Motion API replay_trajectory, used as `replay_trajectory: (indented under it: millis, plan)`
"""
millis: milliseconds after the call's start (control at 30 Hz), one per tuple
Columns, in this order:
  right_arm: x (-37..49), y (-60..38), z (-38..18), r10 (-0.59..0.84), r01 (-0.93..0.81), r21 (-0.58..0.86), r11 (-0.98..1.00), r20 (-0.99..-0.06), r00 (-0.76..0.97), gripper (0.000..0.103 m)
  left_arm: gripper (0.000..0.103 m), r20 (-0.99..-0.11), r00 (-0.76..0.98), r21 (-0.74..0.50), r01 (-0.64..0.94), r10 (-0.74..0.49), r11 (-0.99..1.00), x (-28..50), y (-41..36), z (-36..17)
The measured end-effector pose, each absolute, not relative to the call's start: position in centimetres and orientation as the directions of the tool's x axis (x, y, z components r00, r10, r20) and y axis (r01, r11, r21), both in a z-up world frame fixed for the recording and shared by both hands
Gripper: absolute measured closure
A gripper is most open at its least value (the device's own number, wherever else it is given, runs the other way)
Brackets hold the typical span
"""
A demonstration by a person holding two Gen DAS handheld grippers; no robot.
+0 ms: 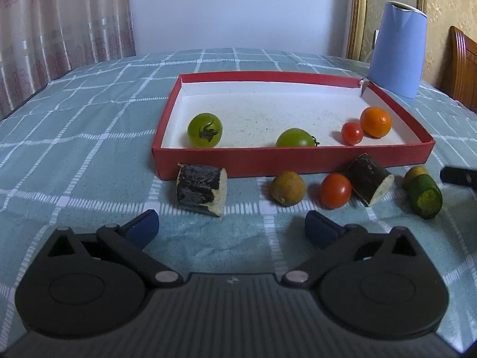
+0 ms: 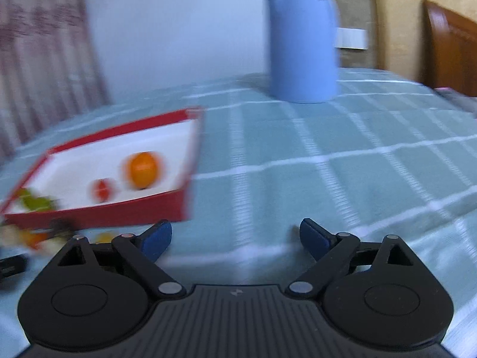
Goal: Organize fruits
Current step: 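Move the right tool to the cucumber slice, then grasp the cucumber slice with the right tool and lower it into the tray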
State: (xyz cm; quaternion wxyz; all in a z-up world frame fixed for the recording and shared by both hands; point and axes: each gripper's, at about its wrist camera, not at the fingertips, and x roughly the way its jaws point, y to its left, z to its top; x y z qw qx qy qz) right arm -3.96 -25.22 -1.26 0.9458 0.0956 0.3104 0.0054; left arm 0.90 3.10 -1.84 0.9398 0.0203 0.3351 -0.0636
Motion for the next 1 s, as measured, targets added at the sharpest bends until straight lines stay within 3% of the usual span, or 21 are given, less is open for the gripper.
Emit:
replay_trajectory:
  millis: [233,300,367,600,1000]
  plan:
    - [-5.9,-19.9,-0.5,0.237,-0.149,0.201,0.968,-0.541,0.807,0.012,0.0,-0.632,0.768,-0.004,0.133,-0.105,0.991,0.9,3.0,-1.8]
    - [-5.6,-18.9,-0.5,0.226,-0.157,0.171,0.973,-0.547,0.806,0.022,0.0,-0.632,0.768,-0.004,0.133,-0.105,0.991,0.9,3.1,-1.8]
    - [-5.1,-18.2,-0.9,0.231,-0.163,0.169,0.972,-0.569,0.789,0.04,0.0,-0.632,0.768,-0.004,0.133,-0.105,0.991,0.9,3.1,-1.8]
    - [-5.2,-18.2,-1.9,0.204,-0.142,0.152,0.978,-0.57,0.796,0.065,0.0,-0.632,0.768,-0.004,0.133,-0.105,0.991,0.9,3.1,-1.9]
    - [-6.6,-18.4,-1.3,0.229,-0.165,0.169,0.972,-0.502,0.834,0.067,0.0,-0.631,0.768,-0.005,0.133,-0.106,0.991,0.9,3.1,-1.9]
